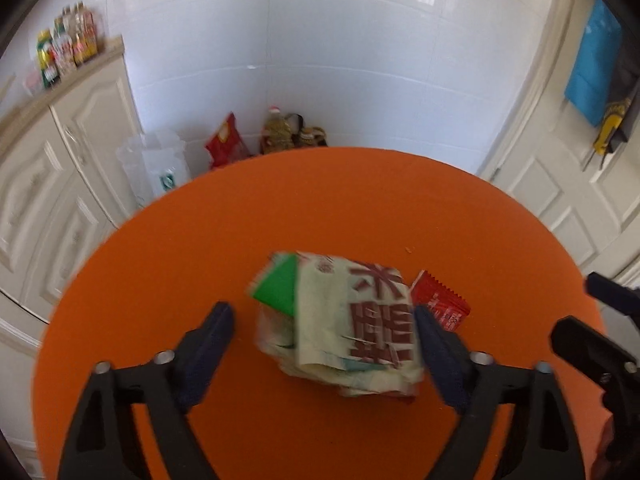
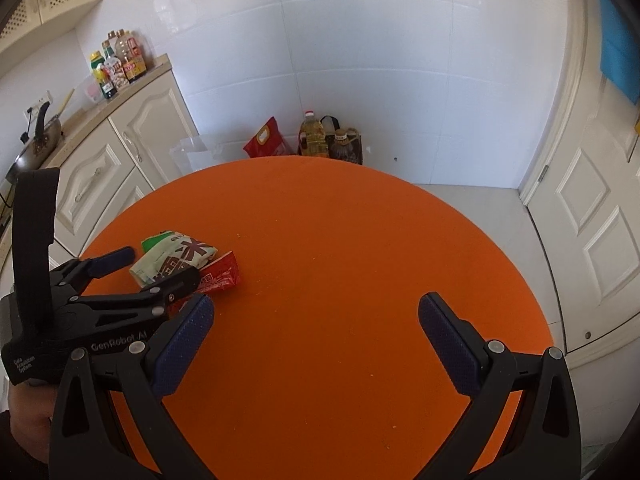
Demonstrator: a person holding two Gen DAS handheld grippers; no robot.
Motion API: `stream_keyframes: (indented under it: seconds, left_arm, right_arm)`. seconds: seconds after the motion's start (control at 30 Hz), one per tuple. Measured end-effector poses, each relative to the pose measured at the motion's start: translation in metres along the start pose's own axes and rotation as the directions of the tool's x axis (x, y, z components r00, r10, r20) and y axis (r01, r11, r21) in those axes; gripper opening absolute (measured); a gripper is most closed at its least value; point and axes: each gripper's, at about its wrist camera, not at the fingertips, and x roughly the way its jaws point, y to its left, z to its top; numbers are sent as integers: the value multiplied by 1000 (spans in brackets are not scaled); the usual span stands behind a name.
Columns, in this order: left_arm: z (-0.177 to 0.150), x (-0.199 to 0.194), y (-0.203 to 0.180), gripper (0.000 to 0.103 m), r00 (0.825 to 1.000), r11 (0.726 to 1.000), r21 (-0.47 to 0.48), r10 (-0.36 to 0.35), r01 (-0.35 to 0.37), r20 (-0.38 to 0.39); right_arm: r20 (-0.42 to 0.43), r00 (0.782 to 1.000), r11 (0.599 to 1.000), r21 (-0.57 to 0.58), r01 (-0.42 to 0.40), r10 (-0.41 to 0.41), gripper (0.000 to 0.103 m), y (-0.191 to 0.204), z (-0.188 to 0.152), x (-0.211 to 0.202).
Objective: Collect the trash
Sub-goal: 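Grasp the rice-print bag with the left tool while the right tool grasps the red wrapper, then carry the rice-print bag and red wrapper to the bin and open both tools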
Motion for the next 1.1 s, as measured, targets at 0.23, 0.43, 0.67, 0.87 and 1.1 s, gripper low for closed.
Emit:
stream_keyframes:
  seconds: [0.23,0.43,0.67,0.87,1.1]
  left_arm:
    - [51,30,23,67,998,997,-55,-61,62,24]
    - [87,42,54,66,998,995,-99,-16,23,64]
    - [124,49,93,67,995,984,-173,54,-38,87]
    - [168,78,108,67,996,982,-185,42,-26,84]
    - [200,98,113,67,995,983,-184,19,-1,94]
  right_arm:
    - [-19,1000,999,-26,-24,24,103,17,-2,16]
    - [-25,999,999,-43,-30,29,103,36,-2,23]
    - [-42,996,996,-42,-74,72,99,72,-2,42]
    - [-53,999,996,-84,8,-12,69,104,-4,66]
    - [-47,999,995,-101,-24,20,26,110,-4,64]
